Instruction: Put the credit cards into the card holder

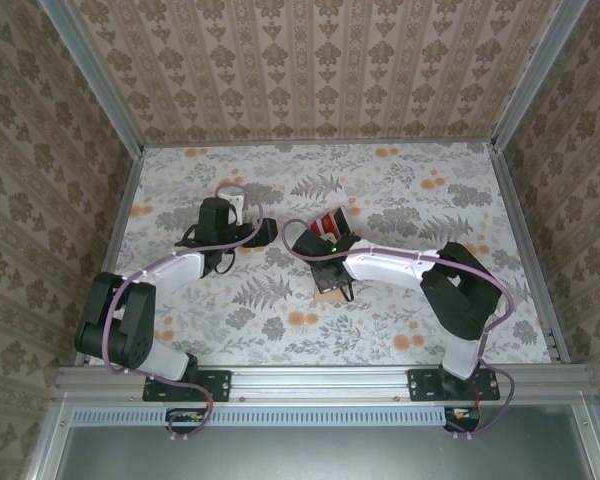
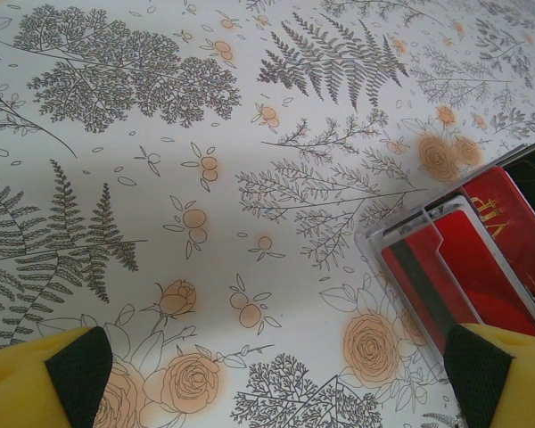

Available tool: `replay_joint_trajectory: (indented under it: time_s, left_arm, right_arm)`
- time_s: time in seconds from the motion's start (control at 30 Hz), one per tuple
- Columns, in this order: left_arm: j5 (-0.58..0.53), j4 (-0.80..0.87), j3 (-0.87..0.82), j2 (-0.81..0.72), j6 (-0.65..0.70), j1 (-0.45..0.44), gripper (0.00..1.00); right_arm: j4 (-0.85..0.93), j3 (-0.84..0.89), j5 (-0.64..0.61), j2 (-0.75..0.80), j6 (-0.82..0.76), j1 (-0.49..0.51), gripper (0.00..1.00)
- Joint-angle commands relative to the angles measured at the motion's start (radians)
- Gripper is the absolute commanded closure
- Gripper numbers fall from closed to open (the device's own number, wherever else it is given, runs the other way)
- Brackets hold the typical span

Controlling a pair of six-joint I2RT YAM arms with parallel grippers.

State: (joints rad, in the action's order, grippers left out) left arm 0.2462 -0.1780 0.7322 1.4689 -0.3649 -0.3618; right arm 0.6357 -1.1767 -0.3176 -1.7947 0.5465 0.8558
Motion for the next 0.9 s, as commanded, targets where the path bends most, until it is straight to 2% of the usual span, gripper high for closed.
replay_joint_trajectory:
  time_s: [0.0,0.3,0.47,0.67,0.73,0.77,0.87]
  left_arm:
    - [0.021,-0.015,0.001,0.008,0.009,-0.013,0.00]
    - [0.036,-0.012,0.013,0.013,0.007,-0.031,0.00]
    - [0.056,-0.010,0.024,0.005,0.005,-0.050,0.00]
    - [0.065,-0.015,0.045,0.000,0.008,-0.088,0.02]
    - [0.067,-0.005,0.059,0.003,0.008,-0.089,0.03]
    - [0.072,0.009,0.070,0.004,0.003,-0.123,0.03]
    - [0.085,0.055,0.087,-0.007,-0.008,-0.153,0.07]
  right_arm:
    - [-0.020,0.049,0.006,0.095,0.036,-0.001,0.97]
    - [-0.145,0.176,0.002,0.302,0.100,-0.019,0.97]
    - [-0.212,0.313,0.006,0.397,0.143,-0.079,0.96]
    - [-0.336,0.469,0.089,0.576,0.198,-0.144,0.96]
    - [-0.379,0.497,0.130,0.597,0.209,-0.170,0.96]
    - [-0.394,0.503,0.151,0.601,0.211,-0.180,0.96]
    - [-0.426,0.509,0.178,0.610,0.199,-0.184,0.95]
